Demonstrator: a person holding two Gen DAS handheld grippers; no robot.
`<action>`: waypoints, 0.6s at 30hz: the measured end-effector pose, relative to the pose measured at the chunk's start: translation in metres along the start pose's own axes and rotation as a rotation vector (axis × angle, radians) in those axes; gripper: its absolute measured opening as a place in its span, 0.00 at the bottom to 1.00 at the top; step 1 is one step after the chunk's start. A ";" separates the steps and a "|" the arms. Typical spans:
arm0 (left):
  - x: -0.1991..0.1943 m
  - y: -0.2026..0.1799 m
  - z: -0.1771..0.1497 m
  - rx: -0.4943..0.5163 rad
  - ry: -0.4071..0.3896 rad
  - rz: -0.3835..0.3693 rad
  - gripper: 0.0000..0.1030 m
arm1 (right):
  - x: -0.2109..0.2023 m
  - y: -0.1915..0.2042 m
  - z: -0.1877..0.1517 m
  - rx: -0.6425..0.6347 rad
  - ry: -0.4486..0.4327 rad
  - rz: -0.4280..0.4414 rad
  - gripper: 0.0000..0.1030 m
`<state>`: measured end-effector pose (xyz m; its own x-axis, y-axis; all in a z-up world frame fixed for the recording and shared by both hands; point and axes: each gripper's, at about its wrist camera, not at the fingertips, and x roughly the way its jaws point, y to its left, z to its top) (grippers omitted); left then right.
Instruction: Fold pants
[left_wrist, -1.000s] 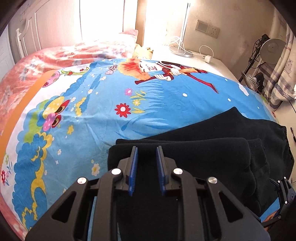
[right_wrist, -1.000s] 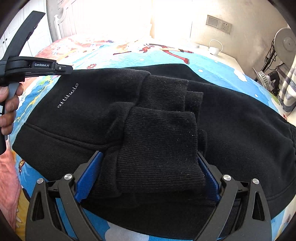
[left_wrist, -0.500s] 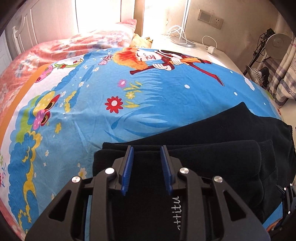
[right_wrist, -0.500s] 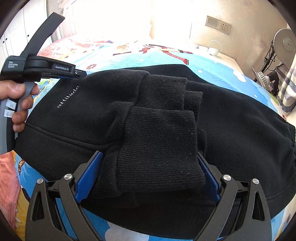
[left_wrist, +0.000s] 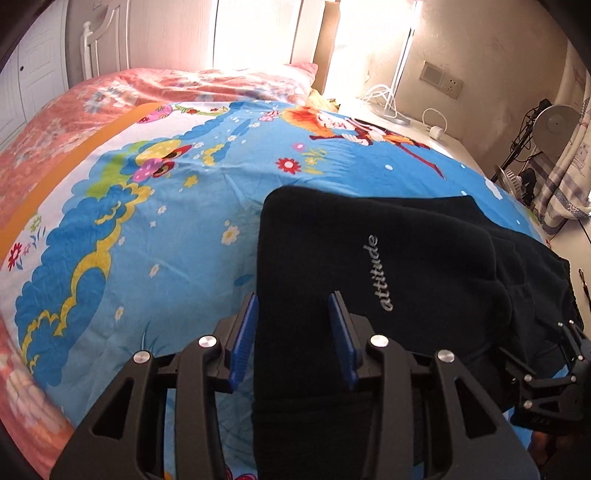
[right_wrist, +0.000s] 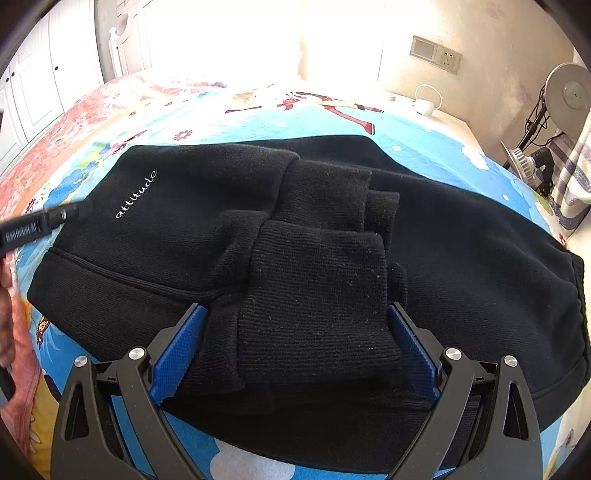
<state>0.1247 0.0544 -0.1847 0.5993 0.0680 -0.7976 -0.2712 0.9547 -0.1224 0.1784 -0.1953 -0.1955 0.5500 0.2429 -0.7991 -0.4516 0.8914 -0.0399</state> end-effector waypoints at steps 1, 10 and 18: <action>0.002 0.002 -0.008 -0.009 0.004 0.008 0.45 | -0.006 0.001 0.005 -0.009 -0.021 -0.022 0.89; -0.031 -0.021 -0.028 0.021 -0.039 0.120 0.48 | 0.007 0.004 0.072 -0.053 -0.070 -0.169 0.89; -0.037 -0.024 -0.035 0.053 -0.052 0.151 0.56 | 0.041 -0.001 0.059 -0.100 0.016 -0.222 0.89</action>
<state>0.0830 0.0191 -0.1730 0.5931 0.2255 -0.7729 -0.3217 0.9464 0.0293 0.2434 -0.1634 -0.1929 0.6330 0.0384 -0.7732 -0.3883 0.8798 -0.2742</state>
